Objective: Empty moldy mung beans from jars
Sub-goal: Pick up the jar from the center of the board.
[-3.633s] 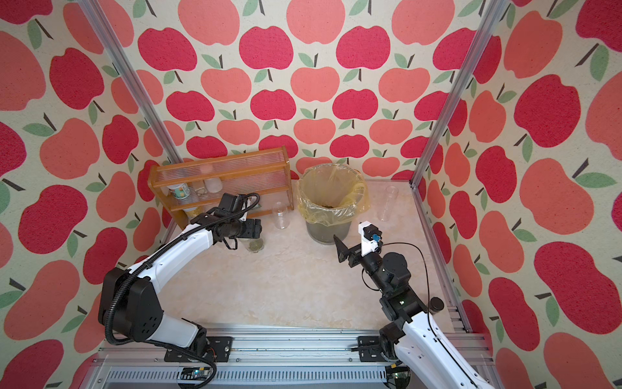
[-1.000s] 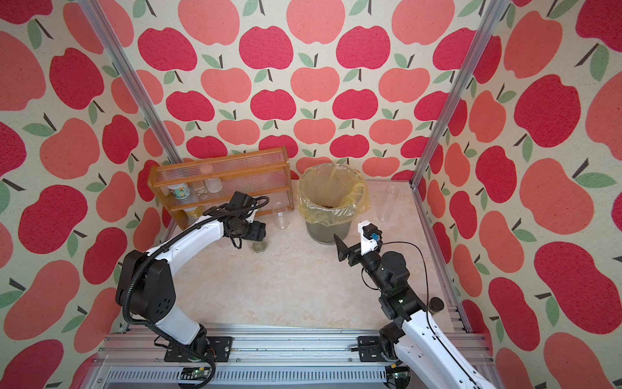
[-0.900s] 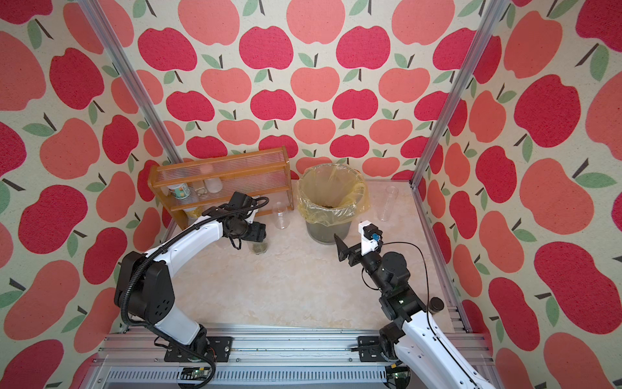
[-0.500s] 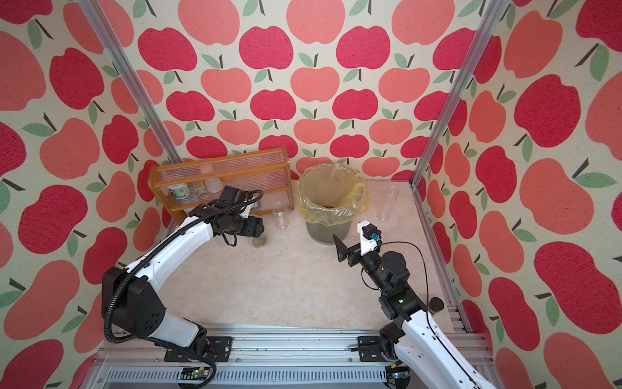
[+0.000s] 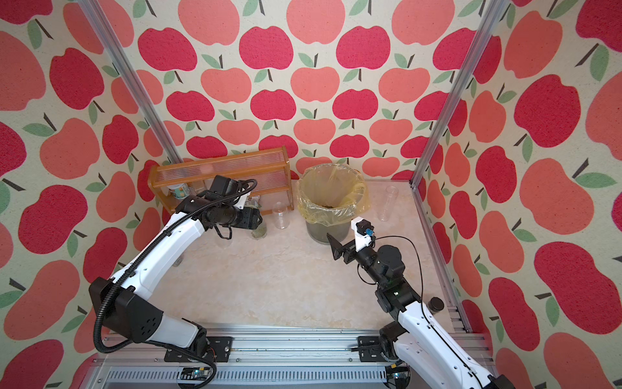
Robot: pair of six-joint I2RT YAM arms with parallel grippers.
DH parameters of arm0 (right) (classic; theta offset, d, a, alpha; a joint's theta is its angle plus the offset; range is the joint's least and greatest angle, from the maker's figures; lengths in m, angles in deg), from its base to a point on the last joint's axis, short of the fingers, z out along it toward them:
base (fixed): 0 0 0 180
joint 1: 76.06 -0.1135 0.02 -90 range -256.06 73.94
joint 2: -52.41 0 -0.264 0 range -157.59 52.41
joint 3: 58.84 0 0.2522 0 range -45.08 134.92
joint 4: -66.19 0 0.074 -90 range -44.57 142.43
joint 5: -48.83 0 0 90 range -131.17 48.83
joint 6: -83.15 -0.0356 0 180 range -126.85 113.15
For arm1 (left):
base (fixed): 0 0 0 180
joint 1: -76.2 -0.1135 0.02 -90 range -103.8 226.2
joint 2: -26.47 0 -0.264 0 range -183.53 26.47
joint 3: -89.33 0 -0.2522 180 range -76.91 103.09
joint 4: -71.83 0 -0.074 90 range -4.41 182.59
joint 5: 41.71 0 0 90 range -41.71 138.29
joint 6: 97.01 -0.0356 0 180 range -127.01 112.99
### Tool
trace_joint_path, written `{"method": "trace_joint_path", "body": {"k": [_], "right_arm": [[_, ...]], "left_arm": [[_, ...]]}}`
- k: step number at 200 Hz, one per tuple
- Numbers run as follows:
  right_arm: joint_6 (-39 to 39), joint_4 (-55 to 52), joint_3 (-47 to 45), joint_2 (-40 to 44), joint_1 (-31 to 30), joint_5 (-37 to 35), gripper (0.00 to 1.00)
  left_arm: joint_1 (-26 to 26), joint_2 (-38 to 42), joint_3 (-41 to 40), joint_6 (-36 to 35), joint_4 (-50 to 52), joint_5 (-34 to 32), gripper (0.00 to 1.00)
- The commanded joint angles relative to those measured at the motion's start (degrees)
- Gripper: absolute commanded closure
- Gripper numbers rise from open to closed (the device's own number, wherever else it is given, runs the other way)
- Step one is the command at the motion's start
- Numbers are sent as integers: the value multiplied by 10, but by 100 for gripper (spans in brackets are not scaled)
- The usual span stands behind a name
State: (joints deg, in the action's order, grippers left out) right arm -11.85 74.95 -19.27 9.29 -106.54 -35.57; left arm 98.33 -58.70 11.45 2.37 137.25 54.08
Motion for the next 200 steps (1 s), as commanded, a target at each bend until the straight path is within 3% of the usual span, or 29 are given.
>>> {"method": "trace_joint_path", "body": {"k": [1,45,103,147,200], "right_arm": [[-12,55,33,-21,4,38,1],[8,128,70,-68,4,136,1],[33,205,146,-188,4,258,1],[47,217,194,-235,5,264,1],[45,229,208,-251,27,277,1]], "left_arm": [[-5,19,71,-8,17,28,48],[-6,11,152,2,20,79,49],[4,-85,349,12,68,177,51],[32,-162,489,8,107,207,50],[52,-183,515,21,91,243,49]]}}
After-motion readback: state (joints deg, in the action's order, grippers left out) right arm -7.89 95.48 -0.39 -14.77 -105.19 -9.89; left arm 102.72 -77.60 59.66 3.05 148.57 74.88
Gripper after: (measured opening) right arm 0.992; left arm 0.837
